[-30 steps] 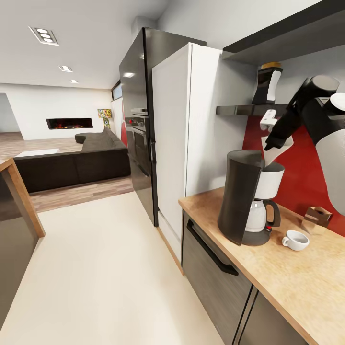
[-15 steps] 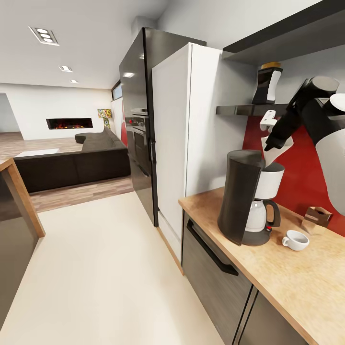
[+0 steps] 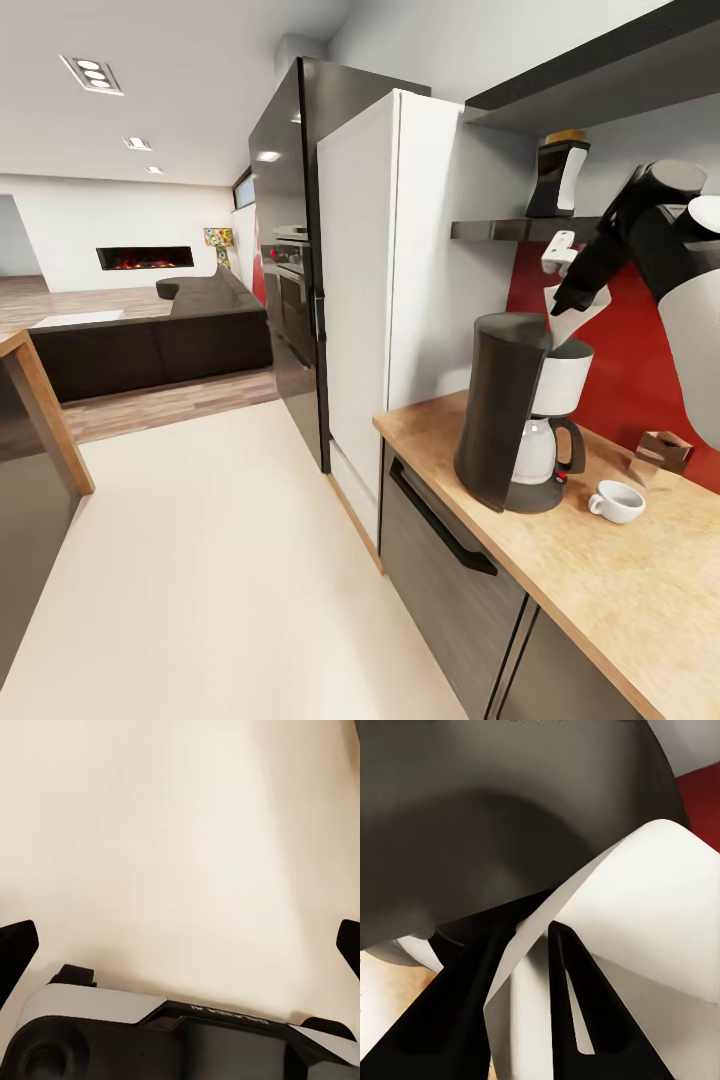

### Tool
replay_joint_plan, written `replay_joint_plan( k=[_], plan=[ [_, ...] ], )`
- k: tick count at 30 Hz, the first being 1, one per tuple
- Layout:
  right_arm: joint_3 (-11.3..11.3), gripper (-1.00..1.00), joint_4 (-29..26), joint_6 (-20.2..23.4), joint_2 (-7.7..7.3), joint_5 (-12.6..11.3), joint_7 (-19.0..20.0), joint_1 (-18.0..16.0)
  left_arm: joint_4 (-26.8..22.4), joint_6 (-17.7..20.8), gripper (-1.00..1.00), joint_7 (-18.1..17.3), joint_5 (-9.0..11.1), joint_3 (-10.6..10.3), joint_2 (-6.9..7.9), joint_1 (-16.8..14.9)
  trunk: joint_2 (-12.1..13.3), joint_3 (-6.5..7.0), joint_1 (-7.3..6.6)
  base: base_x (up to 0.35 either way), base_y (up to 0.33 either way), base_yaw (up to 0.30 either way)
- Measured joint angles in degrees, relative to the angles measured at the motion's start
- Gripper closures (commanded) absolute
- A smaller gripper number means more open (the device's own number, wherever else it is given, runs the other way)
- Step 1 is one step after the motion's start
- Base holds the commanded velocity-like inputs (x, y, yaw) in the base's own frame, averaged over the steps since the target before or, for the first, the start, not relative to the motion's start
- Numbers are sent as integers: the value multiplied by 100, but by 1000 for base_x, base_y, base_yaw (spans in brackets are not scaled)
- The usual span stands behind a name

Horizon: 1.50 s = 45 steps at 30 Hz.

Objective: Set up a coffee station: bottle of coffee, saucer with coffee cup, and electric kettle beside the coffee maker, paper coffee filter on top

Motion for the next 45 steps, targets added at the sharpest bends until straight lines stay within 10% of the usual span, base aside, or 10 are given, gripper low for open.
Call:
replay_joint_plan(
  k=[2,3,45],
  plan=[
    [0,100,23,-1,0,-42,0,0,1,0,-100,0,1,0,0,0,0,0,0,0,0,0],
    [-1,-100,38,-1,0,-53,0,0,3,0,-100,0,2,0,0,0,0,0,0,0,0,0],
    [-16,-100,99,36,0,-124,-9,-1,0,0,-100,0,1,0,0,0,0,0,0,0,0,0]
  ],
)
